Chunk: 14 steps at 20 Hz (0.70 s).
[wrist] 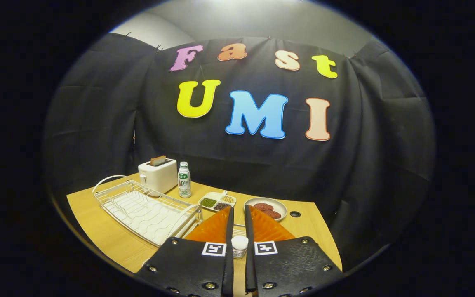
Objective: Take the plate from the dish rack, then take the spoon from the basket and place it into the plate.
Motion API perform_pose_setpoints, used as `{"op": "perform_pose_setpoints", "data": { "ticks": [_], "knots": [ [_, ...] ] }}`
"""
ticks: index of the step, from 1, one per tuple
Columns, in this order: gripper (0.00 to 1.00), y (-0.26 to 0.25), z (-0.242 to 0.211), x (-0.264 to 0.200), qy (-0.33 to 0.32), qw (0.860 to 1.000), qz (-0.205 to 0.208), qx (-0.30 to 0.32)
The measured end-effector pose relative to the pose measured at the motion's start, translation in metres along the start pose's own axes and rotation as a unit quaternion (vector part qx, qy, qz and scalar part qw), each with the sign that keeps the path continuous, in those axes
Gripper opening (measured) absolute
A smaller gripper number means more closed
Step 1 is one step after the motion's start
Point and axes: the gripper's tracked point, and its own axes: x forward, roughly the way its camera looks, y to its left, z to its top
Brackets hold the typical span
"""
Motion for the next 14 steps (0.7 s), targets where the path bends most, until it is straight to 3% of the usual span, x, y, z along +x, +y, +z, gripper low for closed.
{"op": "perform_pose_setpoints", "data": {
  "ticks": [5, 14],
  "knots": [
    [0.11, 0.020, -0.002, -0.019, 0.018, 1.000, 0.007, 0.008],
    [0.11, 0.062, -0.054, -0.025, 0.096, 0.993, 0.052, 0.035]
  ]
}}
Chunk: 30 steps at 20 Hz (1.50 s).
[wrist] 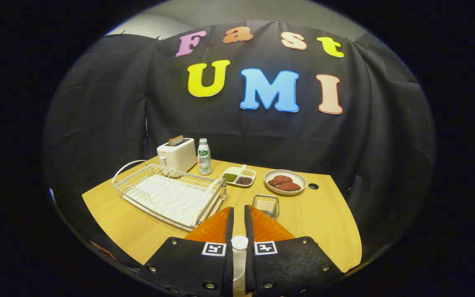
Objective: Take the plate from the dish rack, then take the spoon from the basket and place it into the plate.
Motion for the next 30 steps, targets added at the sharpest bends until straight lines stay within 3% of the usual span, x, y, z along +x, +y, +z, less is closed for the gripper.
{"op": "perform_pose_setpoints", "data": {
  "ticks": [10, 27, 30],
  "knots": [
    [0.11, 0.044, -0.025, 0.021, 0.047, 0.997, 0.063, -0.011],
    [0.11, 0.084, -0.056, 0.055, 0.089, 0.988, 0.123, -0.032],
    [0.17, 0.081, -0.048, 0.054, 0.074, 0.989, 0.124, -0.033]
  ]
}}
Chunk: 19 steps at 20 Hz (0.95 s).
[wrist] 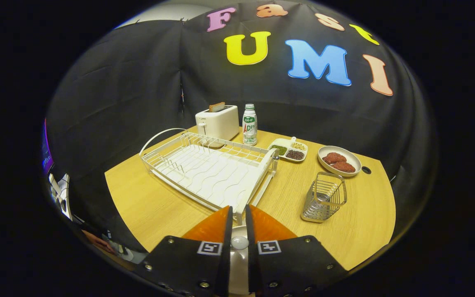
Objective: Take the plate from the dish rack, then take the spoon from the basket and place it into the plate.
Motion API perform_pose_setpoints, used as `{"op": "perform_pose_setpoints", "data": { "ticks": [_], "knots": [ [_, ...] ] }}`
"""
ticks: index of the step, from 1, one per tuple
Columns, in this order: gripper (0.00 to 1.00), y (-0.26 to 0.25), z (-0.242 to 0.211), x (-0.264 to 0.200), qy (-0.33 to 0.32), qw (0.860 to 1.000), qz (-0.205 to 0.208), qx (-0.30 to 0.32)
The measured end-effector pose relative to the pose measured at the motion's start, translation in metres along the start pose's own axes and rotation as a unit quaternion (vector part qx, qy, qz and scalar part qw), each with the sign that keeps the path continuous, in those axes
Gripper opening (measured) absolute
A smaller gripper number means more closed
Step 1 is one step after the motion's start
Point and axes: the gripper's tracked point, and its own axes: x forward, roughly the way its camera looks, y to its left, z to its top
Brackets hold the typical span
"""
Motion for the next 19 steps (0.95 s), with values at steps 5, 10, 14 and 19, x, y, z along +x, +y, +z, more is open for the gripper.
{"op": "perform_pose_setpoints", "data": {
  "ticks": [5, 10, 14, 19],
  "knots": [
    [0.70, -0.033, 0.043, -0.027, -0.065, 0.997, -0.042, 0.015],
    [0.70, -0.092, 0.088, -0.079, -0.140, 0.982, -0.120, 0.039],
    [0.70, -0.135, 0.128, -0.131, -0.218, 0.956, -0.190, 0.055],
    [0.96, -0.158, 0.152, -0.180, -0.299, 0.921, -0.245, 0.044]
  ]
}}
